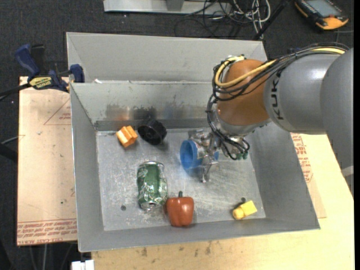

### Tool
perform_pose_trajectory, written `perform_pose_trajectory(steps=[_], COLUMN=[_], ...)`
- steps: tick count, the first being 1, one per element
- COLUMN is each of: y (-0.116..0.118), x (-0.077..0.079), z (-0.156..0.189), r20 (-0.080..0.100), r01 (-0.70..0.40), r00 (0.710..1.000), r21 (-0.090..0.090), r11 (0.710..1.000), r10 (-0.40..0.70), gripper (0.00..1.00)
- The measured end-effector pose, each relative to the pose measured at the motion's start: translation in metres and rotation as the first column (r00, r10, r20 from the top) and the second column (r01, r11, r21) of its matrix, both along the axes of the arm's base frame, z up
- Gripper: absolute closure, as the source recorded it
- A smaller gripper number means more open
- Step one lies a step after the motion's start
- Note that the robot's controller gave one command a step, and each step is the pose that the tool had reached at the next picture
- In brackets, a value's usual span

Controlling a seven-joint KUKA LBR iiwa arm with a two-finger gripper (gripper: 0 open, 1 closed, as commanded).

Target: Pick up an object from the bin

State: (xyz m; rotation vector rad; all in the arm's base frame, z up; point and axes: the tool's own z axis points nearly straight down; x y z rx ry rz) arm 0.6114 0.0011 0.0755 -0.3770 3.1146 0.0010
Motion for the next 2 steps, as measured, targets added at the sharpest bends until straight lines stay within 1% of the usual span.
perform_pose_trajectory(steps=[2], y=[0.0000], x=[-0.0005], z=[0.0010], r20=[0.000], r01=[0.000], r00=[1.000], r21=[0.000], r11=[1.000], r10=[0.000], gripper=[1.00])
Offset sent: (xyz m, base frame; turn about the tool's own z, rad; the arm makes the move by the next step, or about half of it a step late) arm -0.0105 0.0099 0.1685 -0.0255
